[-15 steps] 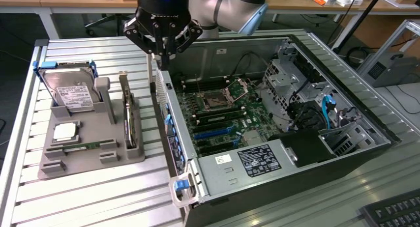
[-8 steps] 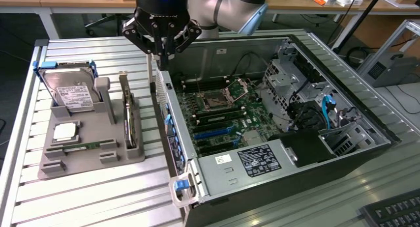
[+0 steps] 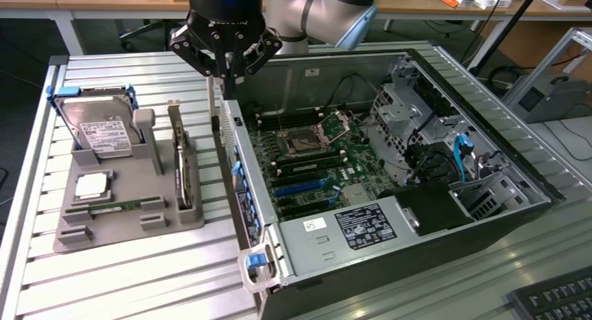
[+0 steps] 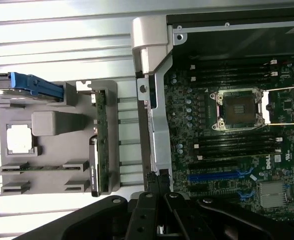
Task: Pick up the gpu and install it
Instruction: 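Reach for the gpu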
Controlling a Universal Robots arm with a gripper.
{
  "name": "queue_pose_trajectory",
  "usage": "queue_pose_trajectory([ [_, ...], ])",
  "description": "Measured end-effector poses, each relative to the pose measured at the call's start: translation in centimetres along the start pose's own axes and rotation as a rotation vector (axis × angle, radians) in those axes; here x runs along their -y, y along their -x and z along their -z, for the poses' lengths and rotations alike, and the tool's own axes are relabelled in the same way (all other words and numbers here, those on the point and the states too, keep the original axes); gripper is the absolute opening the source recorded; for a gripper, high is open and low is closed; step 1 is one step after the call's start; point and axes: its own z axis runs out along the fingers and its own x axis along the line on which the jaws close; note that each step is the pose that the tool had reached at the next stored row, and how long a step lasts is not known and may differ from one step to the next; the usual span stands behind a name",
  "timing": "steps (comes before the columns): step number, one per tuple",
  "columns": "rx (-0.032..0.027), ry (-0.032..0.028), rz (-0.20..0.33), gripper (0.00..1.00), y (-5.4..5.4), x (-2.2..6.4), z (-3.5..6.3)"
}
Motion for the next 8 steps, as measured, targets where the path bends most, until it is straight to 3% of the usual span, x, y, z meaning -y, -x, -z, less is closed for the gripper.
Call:
queue_pose_trajectory([
  [8, 0.0000, 0.0000, 0.000, 0.10, -0.29, 0.02, 0.01],
])
